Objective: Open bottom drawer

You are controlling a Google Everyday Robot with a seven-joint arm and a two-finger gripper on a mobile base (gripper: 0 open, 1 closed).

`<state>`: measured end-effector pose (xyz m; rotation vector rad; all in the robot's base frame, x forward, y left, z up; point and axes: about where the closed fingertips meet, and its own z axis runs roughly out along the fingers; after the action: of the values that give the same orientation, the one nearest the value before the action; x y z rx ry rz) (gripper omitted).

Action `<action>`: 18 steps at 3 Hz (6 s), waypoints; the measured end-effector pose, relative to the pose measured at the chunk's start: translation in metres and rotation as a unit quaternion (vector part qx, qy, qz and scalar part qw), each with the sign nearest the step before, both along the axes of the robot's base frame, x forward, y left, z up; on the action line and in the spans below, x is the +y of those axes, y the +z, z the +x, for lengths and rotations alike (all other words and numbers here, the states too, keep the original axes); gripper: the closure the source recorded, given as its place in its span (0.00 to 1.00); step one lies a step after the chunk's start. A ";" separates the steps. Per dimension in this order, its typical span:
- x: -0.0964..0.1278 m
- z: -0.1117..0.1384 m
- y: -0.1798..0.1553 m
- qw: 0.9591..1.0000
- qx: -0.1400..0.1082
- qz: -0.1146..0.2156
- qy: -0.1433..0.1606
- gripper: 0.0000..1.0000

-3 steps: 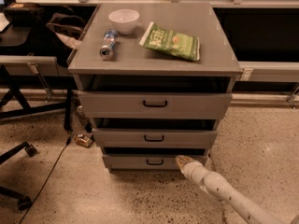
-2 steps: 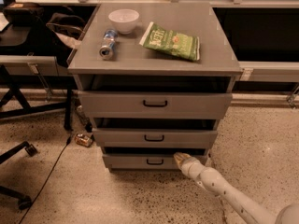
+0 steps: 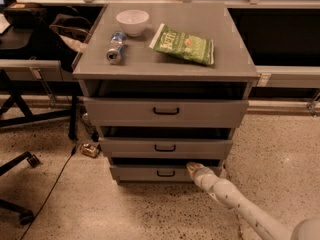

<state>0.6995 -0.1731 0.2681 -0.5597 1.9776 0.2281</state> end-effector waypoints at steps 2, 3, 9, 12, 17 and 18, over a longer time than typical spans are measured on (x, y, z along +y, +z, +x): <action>0.014 0.039 -0.011 1.000 -0.013 -0.005 -0.012 1.00; 0.014 0.039 -0.011 1.000 -0.013 -0.005 -0.012 1.00; 0.016 0.052 -0.057 0.996 0.045 -0.054 -0.047 1.00; 0.008 0.043 -0.068 0.993 0.082 -0.073 -0.036 1.00; -0.028 -0.029 -0.075 0.980 0.191 -0.048 -0.034 1.00; -0.030 -0.046 -0.078 0.977 0.206 -0.048 -0.033 1.00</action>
Offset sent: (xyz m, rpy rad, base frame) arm 0.0437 0.0106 -0.0103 -0.0137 -0.0357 -0.0297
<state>0.6533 -0.2033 0.1902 -0.5388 2.4163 0.2198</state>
